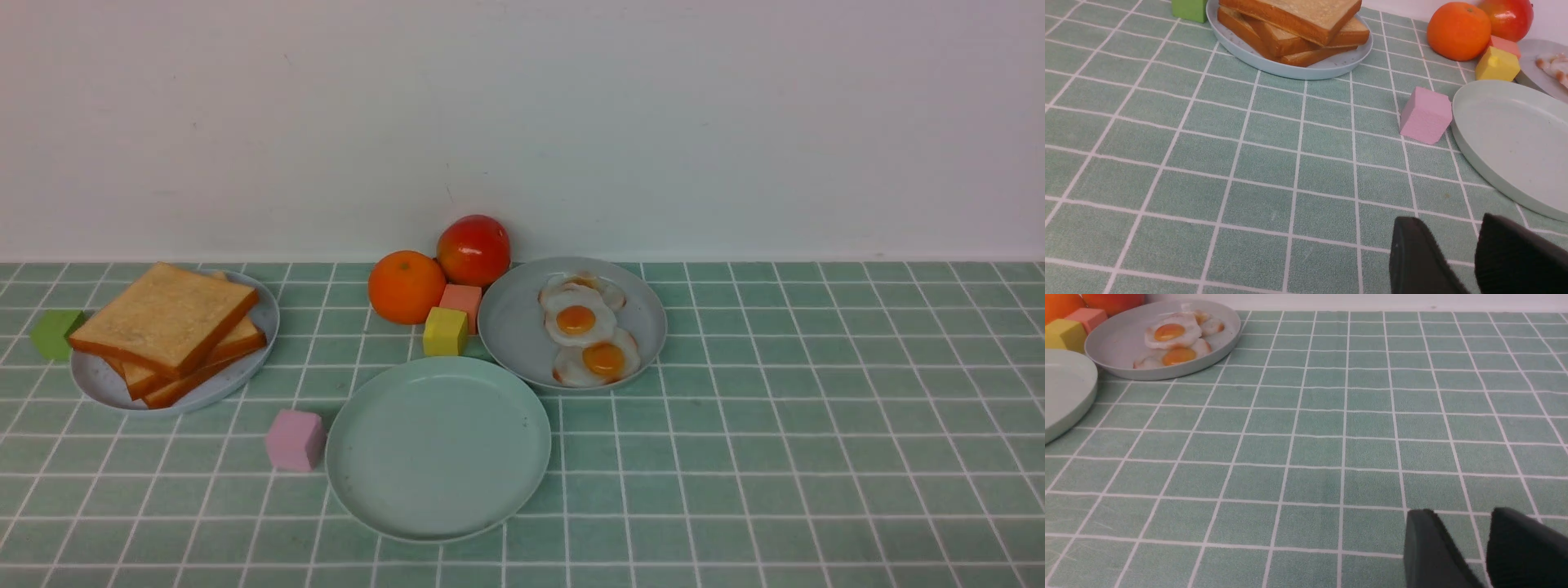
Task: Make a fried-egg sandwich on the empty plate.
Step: Use the left arm to grab a slice of bread
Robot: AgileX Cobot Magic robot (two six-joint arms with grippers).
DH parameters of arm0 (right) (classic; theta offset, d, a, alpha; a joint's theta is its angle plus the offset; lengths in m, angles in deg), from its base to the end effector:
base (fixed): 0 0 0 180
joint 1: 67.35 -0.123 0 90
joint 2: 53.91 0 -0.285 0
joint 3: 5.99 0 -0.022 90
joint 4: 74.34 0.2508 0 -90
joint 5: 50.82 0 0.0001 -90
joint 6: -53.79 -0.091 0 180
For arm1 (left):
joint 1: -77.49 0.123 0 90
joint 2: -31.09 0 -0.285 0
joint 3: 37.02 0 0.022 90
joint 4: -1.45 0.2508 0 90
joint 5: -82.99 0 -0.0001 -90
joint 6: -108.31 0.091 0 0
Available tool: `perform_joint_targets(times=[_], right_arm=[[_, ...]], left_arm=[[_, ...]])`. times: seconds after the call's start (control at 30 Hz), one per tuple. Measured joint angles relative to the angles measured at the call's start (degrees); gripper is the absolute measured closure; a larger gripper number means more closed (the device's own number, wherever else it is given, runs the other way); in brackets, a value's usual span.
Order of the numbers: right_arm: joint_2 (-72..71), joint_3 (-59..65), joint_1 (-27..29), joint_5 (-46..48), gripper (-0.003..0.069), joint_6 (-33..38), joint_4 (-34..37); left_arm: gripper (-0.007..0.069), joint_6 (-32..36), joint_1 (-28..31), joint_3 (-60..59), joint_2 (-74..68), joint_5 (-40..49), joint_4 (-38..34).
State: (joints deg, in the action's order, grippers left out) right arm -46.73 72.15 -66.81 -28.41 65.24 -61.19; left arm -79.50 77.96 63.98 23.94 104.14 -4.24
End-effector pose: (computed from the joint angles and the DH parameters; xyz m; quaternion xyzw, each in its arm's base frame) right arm 0.0520 0.0074 0.1741 -0.0168 0.8044 0.0360 0.5928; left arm 0.0528 -0.0028 0.1703 -0.0847 0.8004 -0.0797 0.5881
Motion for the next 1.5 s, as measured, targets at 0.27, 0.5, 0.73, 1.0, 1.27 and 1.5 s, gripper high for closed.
perform_joint_targets(times=[0.27,0.5,0.73,1.0,1.27,1.5], right_arm=[[0.0,0.0,0.0,0.0,0.0419,0.0,0.0],[0.0,0.0,0.0,0.0,0.0419,0.0,0.0],[0.0,0.0,0.0,0.0,0.0419,0.0,0.0],[0.0,0.0,0.0,0.0,0.0419,0.0,0.0],[0.0,0.0,0.0,0.0,0.0419,0.0,0.0],[0.0,0.49,0.0,-3.3,0.0419,-4.22,8.79]], left_arm=[[0.0386,0.0,0.0,0.0,0.0,0.0,0.0],[0.0386,0.0,0.0,0.0,0.0,0.0,0.0],[0.0386,-3.3,0.0,0.0,0.0,-5.35,-6.8],[0.0386,-13.55,0.0,0.0,0.0,-14.1,-28.73],[0.0503,-6.14,0.0,5.79,-0.46,-6.46,-31.1],[0.0638,7.81,-1.71,20.18,-12.69,5.88,-29.84]])
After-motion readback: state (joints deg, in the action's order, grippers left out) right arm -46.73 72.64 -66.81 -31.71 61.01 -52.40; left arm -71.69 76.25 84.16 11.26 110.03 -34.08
